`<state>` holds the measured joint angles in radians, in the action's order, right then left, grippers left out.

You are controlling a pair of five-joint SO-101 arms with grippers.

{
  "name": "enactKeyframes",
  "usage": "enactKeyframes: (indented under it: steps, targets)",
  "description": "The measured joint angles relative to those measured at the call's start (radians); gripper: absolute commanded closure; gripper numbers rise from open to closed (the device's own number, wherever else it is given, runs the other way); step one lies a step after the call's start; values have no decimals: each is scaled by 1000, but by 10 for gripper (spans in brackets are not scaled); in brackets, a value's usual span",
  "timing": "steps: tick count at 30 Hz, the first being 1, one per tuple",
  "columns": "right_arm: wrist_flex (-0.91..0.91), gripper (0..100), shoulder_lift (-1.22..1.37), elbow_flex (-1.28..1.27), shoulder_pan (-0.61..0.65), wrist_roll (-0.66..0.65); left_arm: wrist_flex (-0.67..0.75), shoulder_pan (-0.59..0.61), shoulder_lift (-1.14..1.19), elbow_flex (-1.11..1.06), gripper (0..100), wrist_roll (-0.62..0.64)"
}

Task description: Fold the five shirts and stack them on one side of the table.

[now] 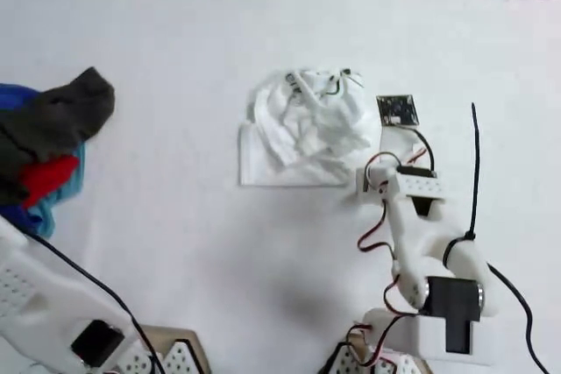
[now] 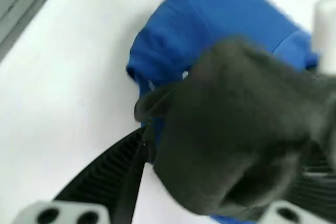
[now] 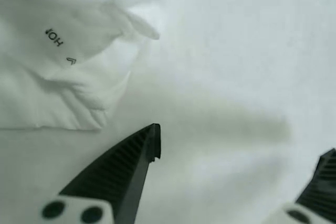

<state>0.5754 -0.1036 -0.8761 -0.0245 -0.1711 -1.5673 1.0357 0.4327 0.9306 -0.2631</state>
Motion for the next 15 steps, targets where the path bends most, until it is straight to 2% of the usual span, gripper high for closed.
enactKeyframes:
  steps: [6, 10, 15]
  targets:
    - [0, 562, 11, 8, 0, 0, -183, -107, -2, 293, 555, 0]
    - [0, 562, 11, 8, 0, 0, -203, -141, -6, 471, 555, 0]
    - [0, 562, 11, 8, 0, 0, -203, -146, -48, 494, 555, 0]
